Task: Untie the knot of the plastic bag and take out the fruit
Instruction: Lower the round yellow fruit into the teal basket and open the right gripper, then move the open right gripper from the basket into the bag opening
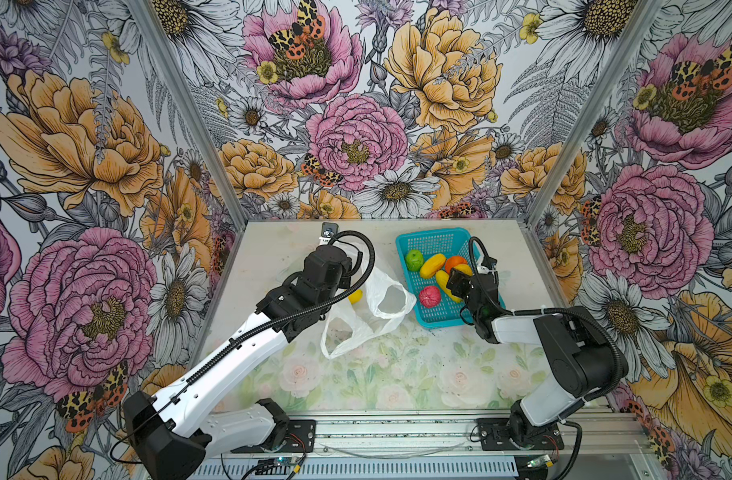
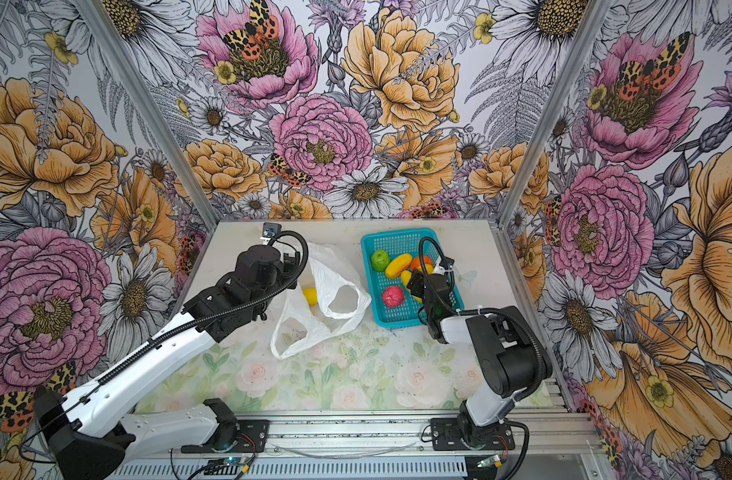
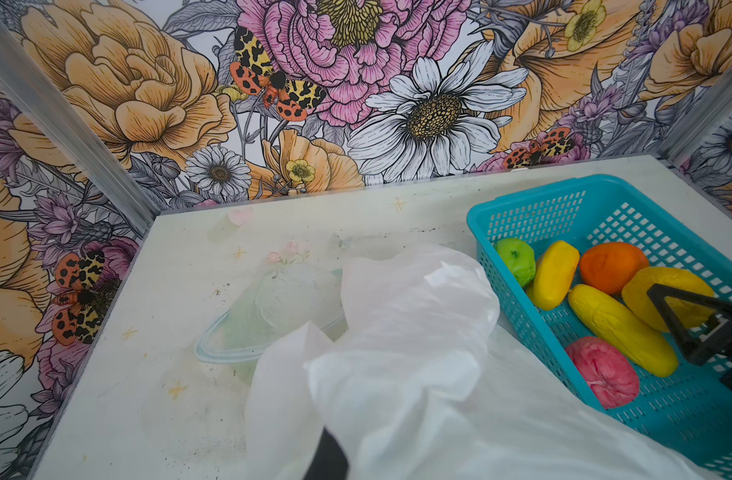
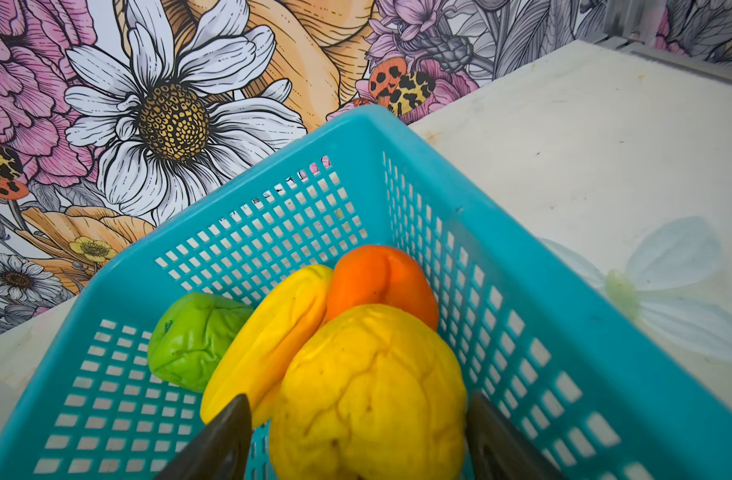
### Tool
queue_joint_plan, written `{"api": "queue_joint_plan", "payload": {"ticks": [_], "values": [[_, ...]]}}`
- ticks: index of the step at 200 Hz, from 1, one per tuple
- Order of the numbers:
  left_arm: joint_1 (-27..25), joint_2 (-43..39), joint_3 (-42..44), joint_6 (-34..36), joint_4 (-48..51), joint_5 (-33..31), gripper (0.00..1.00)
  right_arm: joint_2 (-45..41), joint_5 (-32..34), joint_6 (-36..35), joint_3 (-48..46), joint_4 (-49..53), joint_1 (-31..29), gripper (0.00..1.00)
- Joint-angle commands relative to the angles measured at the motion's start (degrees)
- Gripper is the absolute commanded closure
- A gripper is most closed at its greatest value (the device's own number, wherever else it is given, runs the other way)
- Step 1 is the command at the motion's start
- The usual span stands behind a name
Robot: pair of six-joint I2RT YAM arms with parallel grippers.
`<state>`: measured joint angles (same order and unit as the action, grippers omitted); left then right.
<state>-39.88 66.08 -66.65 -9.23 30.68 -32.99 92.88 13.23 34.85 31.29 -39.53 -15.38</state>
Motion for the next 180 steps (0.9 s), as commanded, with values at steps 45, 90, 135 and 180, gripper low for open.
{"api": "queue_joint_plan", "payload": {"ticks": [45, 90, 135, 180], "values": [[0.5, -1.2, -0.2, -0.9, -0.1, 1.4, 1.0, -7.9, 4.0, -4.6, -1.5, 1.0, -1.5, 0.26], [0.5, -1.4, -0.3, -0.9, -0.1, 1.4, 1.0, -13.9, 10.1, -11.1, -1.7, 3.5, -7.1, 0.28], [0.5, -1.2, -0.3, -0.8, -0.1, 1.6, 1.0, -25.0, 1.4, -24.3, -6.1, -3.4, -17.8, 0.37], [0.4, -1.4, -0.2, -0.7, -0.1, 1.7, 1.0, -32.1, -13.9, -37.6, -9.3, -6.6, -29.7, 0.51]]}}
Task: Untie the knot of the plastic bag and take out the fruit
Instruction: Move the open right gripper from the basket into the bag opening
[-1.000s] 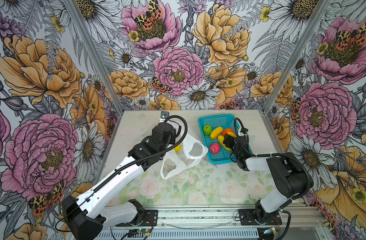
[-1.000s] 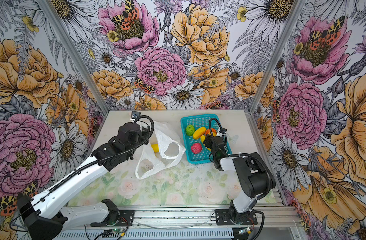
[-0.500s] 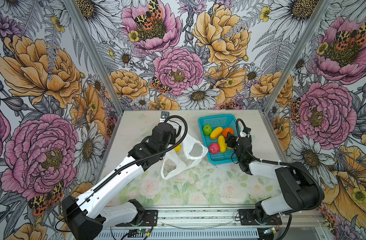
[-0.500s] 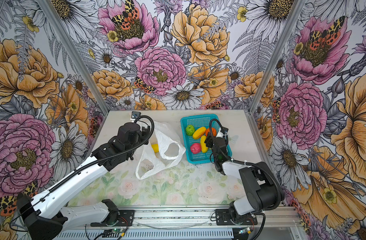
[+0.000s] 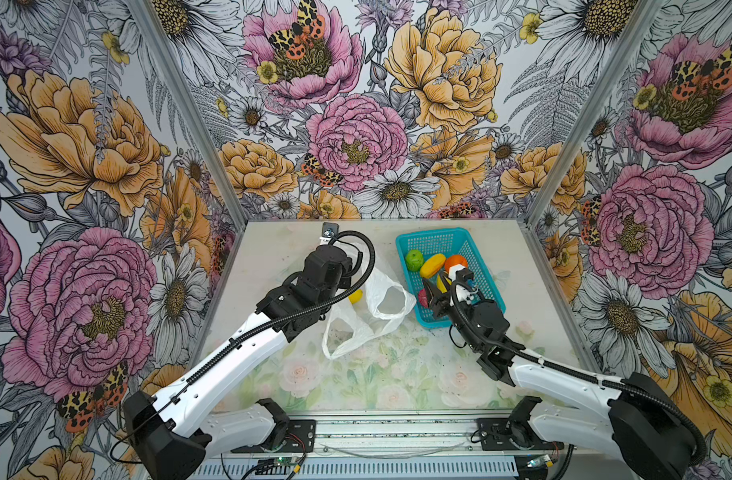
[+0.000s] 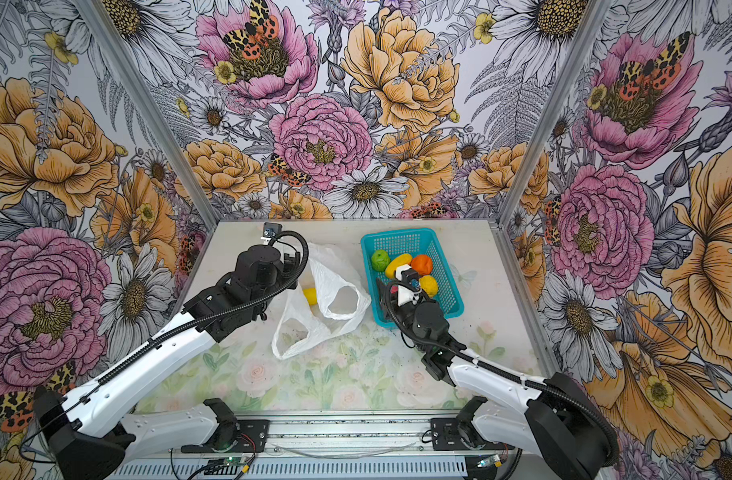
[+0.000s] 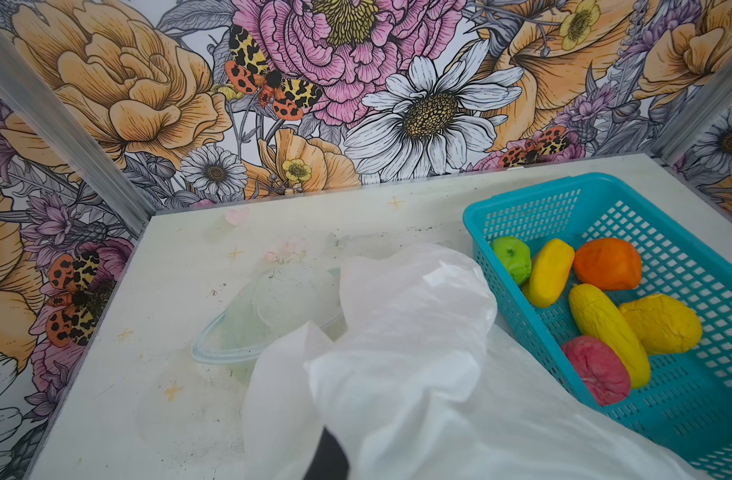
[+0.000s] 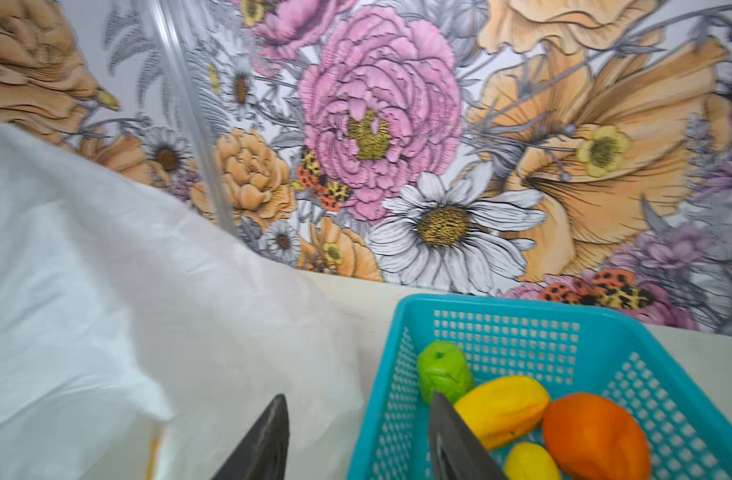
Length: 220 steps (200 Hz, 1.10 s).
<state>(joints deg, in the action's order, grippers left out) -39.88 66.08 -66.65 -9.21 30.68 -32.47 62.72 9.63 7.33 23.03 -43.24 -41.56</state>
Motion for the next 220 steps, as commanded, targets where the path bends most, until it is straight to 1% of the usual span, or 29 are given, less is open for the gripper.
{"api": "queue_joint_plan", "payload": {"ticks": [1, 13, 25, 46, 62, 84, 97, 107, 132, 151, 181, 212, 220], "values": [[0.4, -1.5, -0.1, -0.7, -0.1, 1.2, 1.0, -1.9, -10.7, -10.4, -1.0, -2.8, -4.4, 0.51], [0.4, -1.6, -0.1, -0.9, -0.1, 1.3, 1.0, -1.6, -14.4, -14.1, -0.9, -2.0, -8.5, 0.53], [0.4, -1.7, 0.0, -0.9, 0.0, 1.3, 1.0, -0.6, -16.4, -18.5, -0.4, -1.1, -12.6, 0.53], [0.4, -1.6, -0.1, -0.9, 0.0, 1.2, 1.0, 2.6, -16.6, -24.4, 1.9, 2.0, -18.5, 0.53], [0.4, -1.4, -0.2, -0.8, 0.0, 1.3, 1.0, 6.4, -15.4, -26.5, 4.4, 3.7, -20.8, 0.58], [0.4, -1.1, -0.3, -0.8, -0.1, 1.3, 1.0, 12.6, -13.6, -27.0, 8.1, 5.4, -21.1, 0.68], [0.5, -1.0, -0.3, -0.8, 0.0, 1.4, 1.0, 16.7, -11.4, -27.5, 10.3, 5.5, -20.9, 0.7], [0.4, -0.9, -0.3, -0.8, -0.1, 1.3, 1.0, 20.1, -10.0, -28.0, 12.4, 6.6, -20.8, 0.74], [0.4, -1.0, -0.3, -0.7, -0.1, 1.3, 1.0, 27.9, -6.7, -28.0, 16.7, 6.8, -19.2, 0.78], [0.5, -1.1, -0.2, -0.7, 0.0, 1.3, 1.0, 32.3, -5.7, -27.4, 19.7, 7.8, -17.8, 0.79], [0.5, -0.9, -0.4, -0.6, -0.1, 1.4, 1.0, 36.5, -6.7, -26.7, 22.3, 8.1, -16.9, 0.79], [0.4, -0.8, -0.4, -0.7, -0.1, 1.5, 1.0, 39.1, -9.2, -25.1, 25.3, 10.1, -16.5, 0.74], [0.4, -0.7, -0.4, -0.6, -0.1, 1.5, 1.0, 39.6, -7.4, -24.3, 25.6, 9.1, -16.8, 0.74]]}}
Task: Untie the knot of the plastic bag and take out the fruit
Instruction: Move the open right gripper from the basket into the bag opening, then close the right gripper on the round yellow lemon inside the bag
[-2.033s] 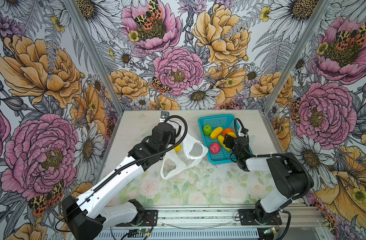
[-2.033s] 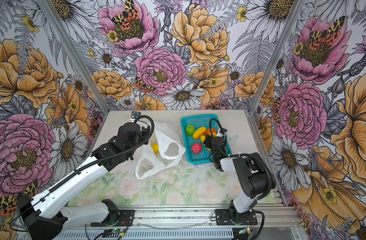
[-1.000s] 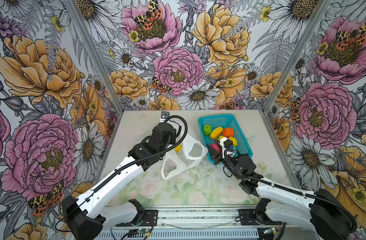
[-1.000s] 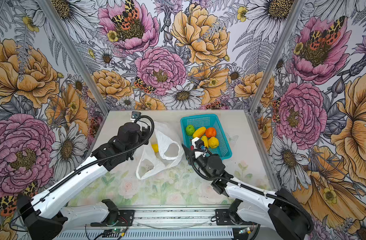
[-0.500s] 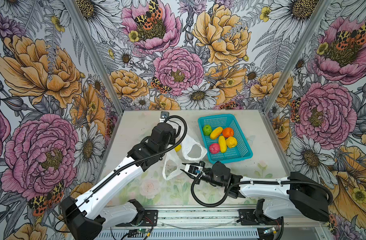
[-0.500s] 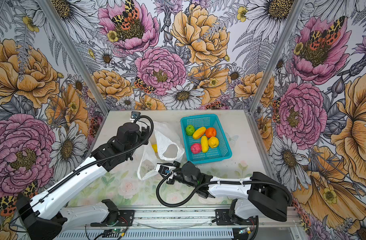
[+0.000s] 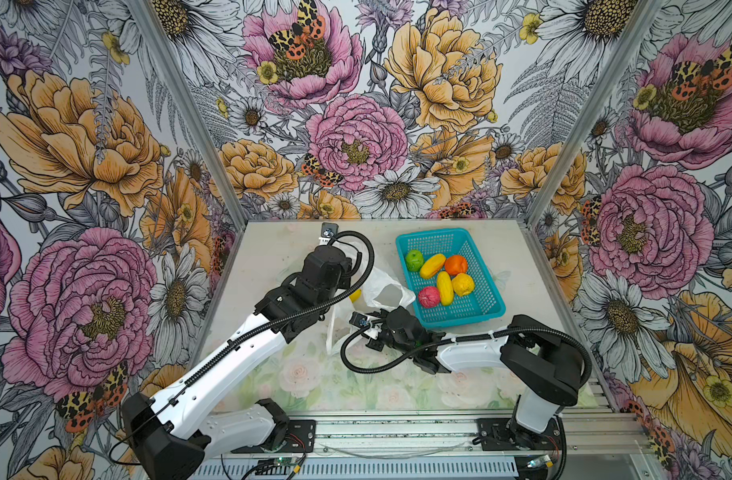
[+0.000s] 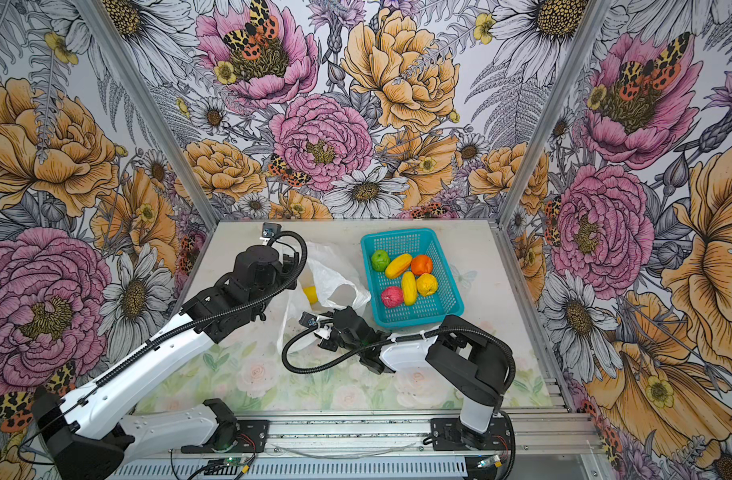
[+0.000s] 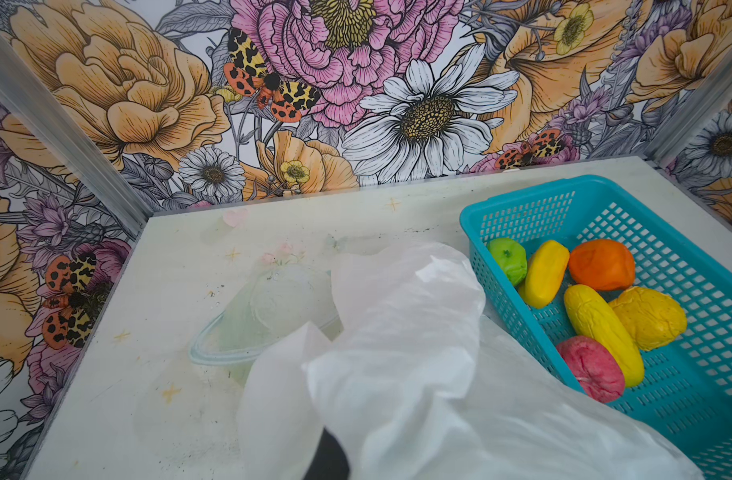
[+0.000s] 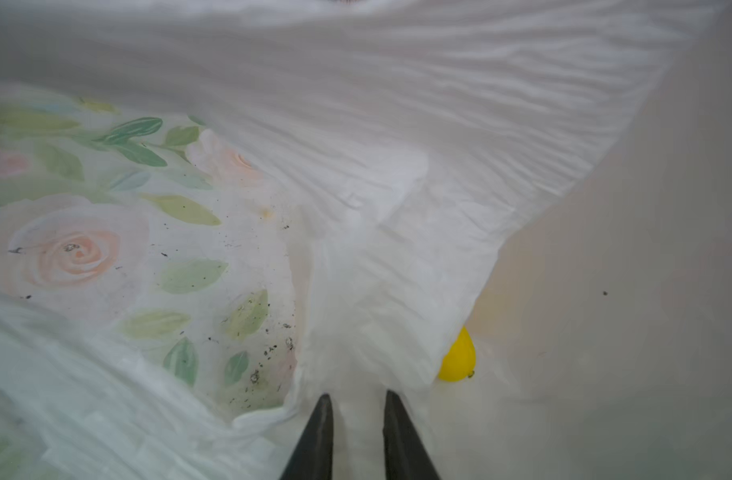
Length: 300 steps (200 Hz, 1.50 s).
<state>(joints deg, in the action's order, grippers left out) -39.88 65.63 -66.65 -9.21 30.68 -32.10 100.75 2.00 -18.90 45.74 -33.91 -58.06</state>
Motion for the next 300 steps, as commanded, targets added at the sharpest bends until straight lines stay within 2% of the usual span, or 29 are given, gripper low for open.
{"api": "queue_joint_plan", "payload": {"ticks": [1, 24, 69, 100, 128, 144, 156, 174, 194, 213, 233, 255, 300], "values": [[0.5, -0.2, -0.4, -0.6, 0.0, 1.1, 1.0, 1.6, 0.7, 2.1, 2.9, -0.5, -0.3, 0.74], [0.4, -0.6, -0.2, -0.7, 0.0, 1.1, 1.0, -0.1, 5.9, 3.3, -0.9, -7.8, 0.2, 0.74], [0.4, -0.6, -0.3, -0.7, -0.1, 1.2, 1.0, -5.6, 3.3, 7.9, -4.5, -8.2, 5.5, 0.75], [0.4, -0.8, -0.2, -0.7, -0.1, 1.3, 1.0, -1.5, 3.8, 7.3, -1.4, -5.5, 6.9, 0.8], [0.4, -0.9, -0.2, -0.8, -0.2, 1.3, 1.0, 3.4, 2.8, 6.1, 3.2, -1.1, 6.8, 0.79], [0.4, -0.7, -0.4, -0.7, -0.1, 1.4, 1.0, 5.4, -2.0, 5.5, 6.5, 3.9, 5.8, 0.72], [0.3, -0.4, -0.4, -0.7, -0.1, 1.3, 1.0, 6.4, -4.6, 4.7, 7.8, 5.3, 3.8, 0.62], [0.2, -0.1, -0.7, -0.5, 0.0, 1.5, 1.0, 7.9, -4.7, 4.1, 9.7, 5.2, 0.2, 0.43], [-0.2, -0.2, -0.7, -0.4, -0.1, 1.6, 1.0, 10.2, -2.4, 4.3, 12.5, 6.0, -2.9, 0.2], [-0.6, -0.7, -0.5, -0.4, -0.1, 1.7, 1.0, 12.5, 4.4, 6.5, 15.5, 6.5, -3.6, 0.06], [-1.1, -1.1, -0.4, -0.3, -0.2, 1.8, 1.0, 14.5, 12.0, 8.8, 19.4, 10.2, -3.2, 0.02], [-1.5, -1.2, -0.5, -0.2, -0.1, 1.8, 1.0, 15.9, 18.7, 11.5, 21.6, 11.5, -2.2, 0.01], [-2.0, -1.1, -0.6, 0.2, -0.2, 1.5, 1.0, 17.8, 15.3, 16.1, 24.8, 16.0, 0.6, 0.03]]}}
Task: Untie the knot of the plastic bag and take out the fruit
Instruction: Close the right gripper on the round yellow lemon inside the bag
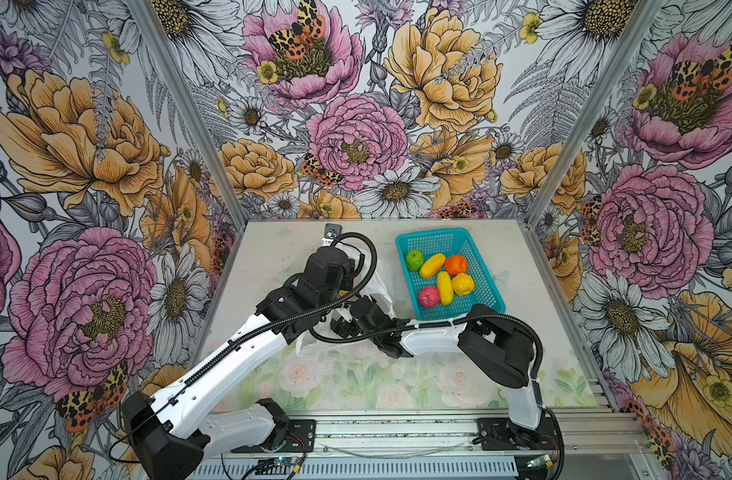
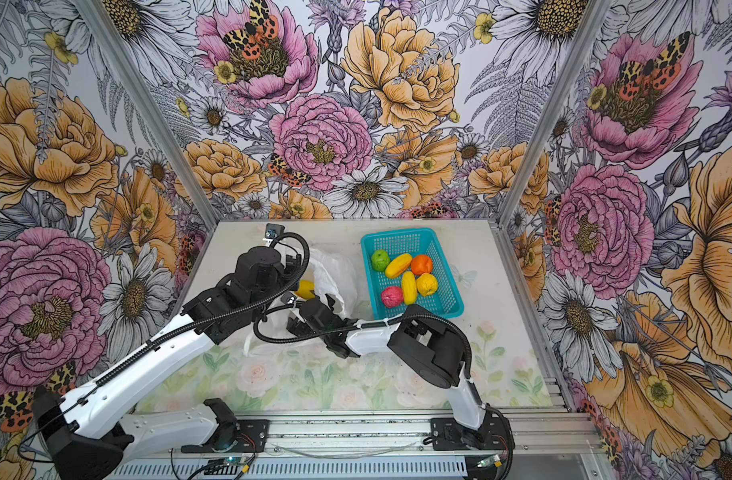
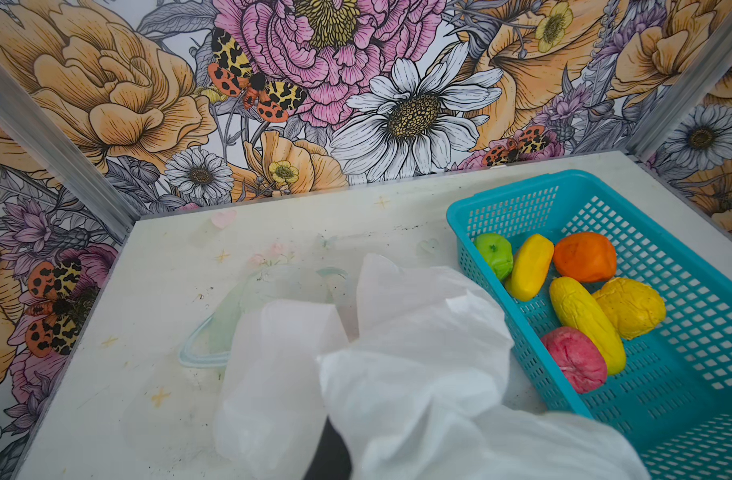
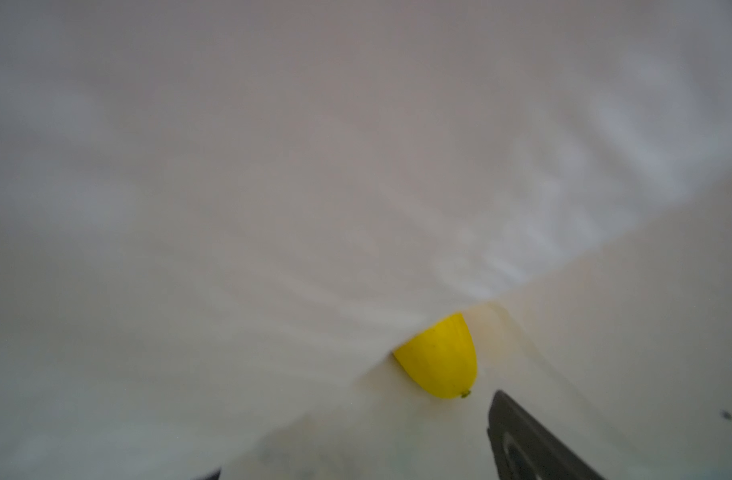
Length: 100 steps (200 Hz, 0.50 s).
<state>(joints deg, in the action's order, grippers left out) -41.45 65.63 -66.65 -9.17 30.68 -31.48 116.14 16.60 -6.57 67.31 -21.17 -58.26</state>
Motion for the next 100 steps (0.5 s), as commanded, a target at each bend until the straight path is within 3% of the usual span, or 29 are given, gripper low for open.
{"api": "queue_joint_plan", "payload": {"ticks": [1, 65, 100], "values": [[-0.5, -1.1, -0.6, 0.1, -0.2, 1.0, 1.0, 2.4, 0.5, 3.8, 3.4, 3.4, 0.9, 0.03], [-1.4, -0.8, -0.9, 0.5, -0.2, 0.5, 1.0, 7.0, -5.5, 5.5, 8.9, 6.4, 0.8, 0.05], [-1.8, -0.5, -1.0, 0.7, -0.2, 0.5, 1.0, 13.0, -6.8, 8.8, 17.0, 11.0, 1.0, 0.0]]}}
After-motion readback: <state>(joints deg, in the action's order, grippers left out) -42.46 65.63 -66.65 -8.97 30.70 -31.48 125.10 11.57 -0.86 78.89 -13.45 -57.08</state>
